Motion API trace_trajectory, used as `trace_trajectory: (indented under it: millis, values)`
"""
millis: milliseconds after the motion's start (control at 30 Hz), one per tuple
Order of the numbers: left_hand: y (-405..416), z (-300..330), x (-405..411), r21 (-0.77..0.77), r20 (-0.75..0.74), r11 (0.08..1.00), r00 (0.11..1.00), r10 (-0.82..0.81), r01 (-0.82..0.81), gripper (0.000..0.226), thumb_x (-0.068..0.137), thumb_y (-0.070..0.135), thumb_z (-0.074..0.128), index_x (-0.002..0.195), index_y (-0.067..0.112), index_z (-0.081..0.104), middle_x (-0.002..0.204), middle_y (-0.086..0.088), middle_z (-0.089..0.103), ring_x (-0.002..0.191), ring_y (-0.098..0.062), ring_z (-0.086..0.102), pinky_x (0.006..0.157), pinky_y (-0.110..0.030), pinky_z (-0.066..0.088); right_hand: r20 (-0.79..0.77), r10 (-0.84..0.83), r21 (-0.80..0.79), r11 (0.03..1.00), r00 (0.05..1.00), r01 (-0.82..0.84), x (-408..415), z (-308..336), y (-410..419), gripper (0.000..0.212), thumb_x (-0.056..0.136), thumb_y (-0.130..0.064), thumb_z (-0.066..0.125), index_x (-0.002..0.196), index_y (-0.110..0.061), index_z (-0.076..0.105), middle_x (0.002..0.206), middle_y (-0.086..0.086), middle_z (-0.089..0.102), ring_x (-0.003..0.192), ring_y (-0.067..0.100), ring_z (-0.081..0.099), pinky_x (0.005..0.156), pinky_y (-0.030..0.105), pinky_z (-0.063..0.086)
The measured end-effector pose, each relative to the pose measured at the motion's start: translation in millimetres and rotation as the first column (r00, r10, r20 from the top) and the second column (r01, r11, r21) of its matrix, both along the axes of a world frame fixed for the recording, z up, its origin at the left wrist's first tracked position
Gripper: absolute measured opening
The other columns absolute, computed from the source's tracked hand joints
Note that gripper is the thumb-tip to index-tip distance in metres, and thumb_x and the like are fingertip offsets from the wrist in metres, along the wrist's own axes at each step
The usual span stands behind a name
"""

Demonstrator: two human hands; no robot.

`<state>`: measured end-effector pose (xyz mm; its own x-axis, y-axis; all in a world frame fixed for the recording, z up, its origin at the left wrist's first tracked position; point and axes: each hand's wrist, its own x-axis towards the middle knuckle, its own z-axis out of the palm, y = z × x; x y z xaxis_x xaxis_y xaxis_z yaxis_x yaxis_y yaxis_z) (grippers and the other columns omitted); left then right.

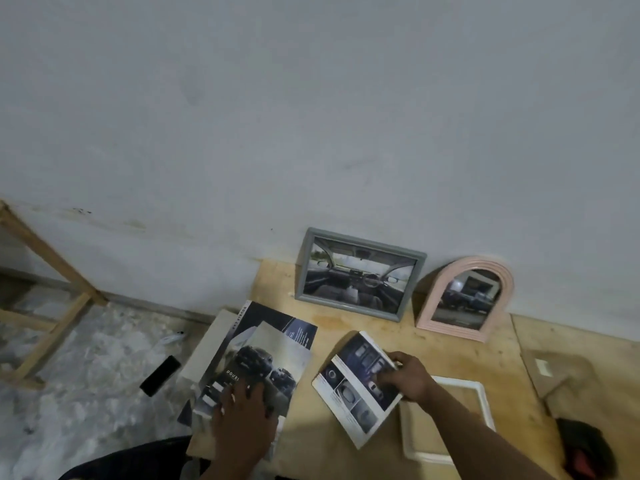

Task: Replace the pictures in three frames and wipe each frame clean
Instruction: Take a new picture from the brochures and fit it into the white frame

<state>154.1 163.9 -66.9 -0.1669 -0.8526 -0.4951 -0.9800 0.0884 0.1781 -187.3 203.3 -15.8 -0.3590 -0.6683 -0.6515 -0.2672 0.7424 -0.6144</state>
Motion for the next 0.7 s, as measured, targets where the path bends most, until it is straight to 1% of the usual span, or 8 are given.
trace_trajectory:
  millis: [67,133,200,267,367,500,600,700]
  values:
    - [-3,0,-20,-0.059,-0.215,0.994,0.973,0.077,-0.092,0.056,0.068,0.068,0.075,0.101,0.023,0.072,0.107,-0.008,0.067,0.101,-0.033,0.064,0.083,-0.05,0.058,0.152,-0.127,-0.028,0.991,0.98,0.133,-12,15,11,0.044,0.076,-0.015,0.089,0.114,-0.01,0.067,0.094,0.011,0.08,0.083,0.03,0.078,0.07,0.038,0.063]
    - [-12,26,-54,0.19,-0.513,0.944,0.792,0.33,-0.27,0.069,0.08,0.079,0.058,0.095,0.013,0.071,0.085,0.001,0.065,0.082,-0.018,0.062,0.083,-0.043,0.056,0.249,-0.214,-0.046,0.971,0.945,0.233,-22,23,24,0.046,0.079,-0.02,0.087,0.119,-0.012,0.064,0.099,0.013,0.079,0.091,0.033,0.077,0.075,0.042,0.062]
    - [-13,48,-88,0.623,-0.534,0.727,0.523,0.664,-0.287,0.063,0.093,0.067,0.055,0.113,0.009,0.067,0.091,-0.001,0.066,0.086,-0.018,0.062,0.082,-0.038,0.054,0.319,-0.288,-0.058,0.945,0.903,0.322,-30,27,37,0.05,0.079,-0.021,0.087,0.121,-0.011,0.063,0.103,0.017,0.078,0.099,0.039,0.075,0.086,0.052,0.056]
    - [-7,68,-114,0.839,-0.445,0.523,0.363,0.819,-0.15,0.046,0.097,0.063,0.057,0.123,0.025,0.059,0.115,-0.005,0.072,0.106,-0.024,0.069,0.088,-0.04,0.056,0.351,-0.324,-0.067,0.927,0.879,0.368,-35,30,50,0.051,0.078,-0.021,0.088,0.121,-0.01,0.063,0.106,0.019,0.077,0.103,0.042,0.073,0.095,0.06,0.051]
    - [5,86,-148,0.811,-0.536,0.583,0.331,0.776,-0.054,0.027,0.099,0.044,0.065,0.117,0.023,0.067,0.108,-0.005,0.079,0.1,-0.028,0.076,0.082,-0.04,0.06,0.363,-0.365,-0.08,0.904,0.857,0.419,-41,34,70,0.055,0.075,-0.022,0.09,0.122,-0.011,0.062,0.105,0.016,0.078,0.101,0.038,0.075,0.097,0.055,0.053]
    - [14,73,-189,0.681,-0.608,0.715,0.421,0.673,-0.159,0.007,0.095,0.008,0.068,0.101,0.004,0.069,0.096,-0.016,0.078,0.087,-0.034,0.077,0.073,-0.04,0.06,0.341,-0.413,-0.11,0.875,0.845,0.472,-55,39,96,0.052,0.076,-0.032,0.089,0.119,-0.023,0.062,0.1,0.005,0.08,0.097,0.027,0.076,0.089,0.043,0.055]
    - [20,67,-208,0.592,-0.621,0.775,0.486,0.615,-0.224,0.005,0.091,0.004,0.068,0.088,0.002,0.066,0.091,-0.024,0.074,0.071,-0.033,0.071,0.066,-0.044,0.054,0.346,-0.455,-0.153,0.836,0.82,0.528,-70,45,114,0.035,0.086,-0.038,0.081,0.115,-0.026,0.065,0.099,0.003,0.08,0.096,0.024,0.076,0.073,0.032,0.051]
    - [32,68,-226,0.556,-0.642,0.794,0.478,0.599,-0.247,0.01,0.094,0.003,0.064,0.096,0.011,0.069,0.09,-0.012,0.077,0.08,-0.037,0.074,0.072,-0.055,0.061,0.314,-0.508,-0.195,0.792,0.802,0.578,-94,42,132,0.021,0.097,-0.029,0.07,0.117,-0.022,0.069,0.1,0.007,0.08,0.089,0.027,0.077,0.061,0.031,0.058]
